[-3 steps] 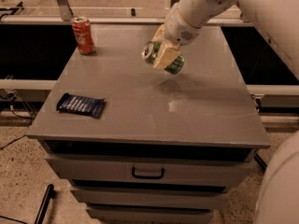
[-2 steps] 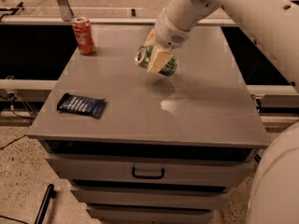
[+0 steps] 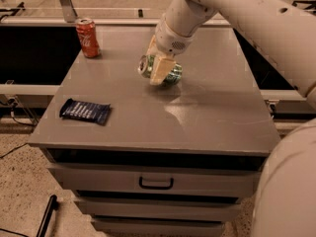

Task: Knock green can over

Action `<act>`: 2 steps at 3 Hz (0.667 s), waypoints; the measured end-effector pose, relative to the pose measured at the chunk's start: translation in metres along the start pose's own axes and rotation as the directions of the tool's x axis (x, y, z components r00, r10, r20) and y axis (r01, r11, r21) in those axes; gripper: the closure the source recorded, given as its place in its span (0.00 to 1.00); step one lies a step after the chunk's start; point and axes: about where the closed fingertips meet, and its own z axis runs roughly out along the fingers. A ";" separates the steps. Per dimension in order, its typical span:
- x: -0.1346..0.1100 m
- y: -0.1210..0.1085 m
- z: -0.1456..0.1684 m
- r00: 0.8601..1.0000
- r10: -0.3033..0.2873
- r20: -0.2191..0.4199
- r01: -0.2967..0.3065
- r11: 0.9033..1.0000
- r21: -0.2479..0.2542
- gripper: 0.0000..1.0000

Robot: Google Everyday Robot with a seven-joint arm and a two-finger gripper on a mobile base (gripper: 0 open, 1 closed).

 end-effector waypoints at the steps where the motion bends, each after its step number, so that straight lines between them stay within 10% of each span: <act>1: -0.001 0.000 0.002 1.000 -0.001 0.001 0.001 1.000 -0.003 0.00; 2: -0.001 0.000 0.002 1.000 -0.001 0.001 0.001 1.000 -0.003 0.00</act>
Offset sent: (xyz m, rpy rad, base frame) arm -0.0001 0.0013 -0.0015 -0.0004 0.0025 0.0022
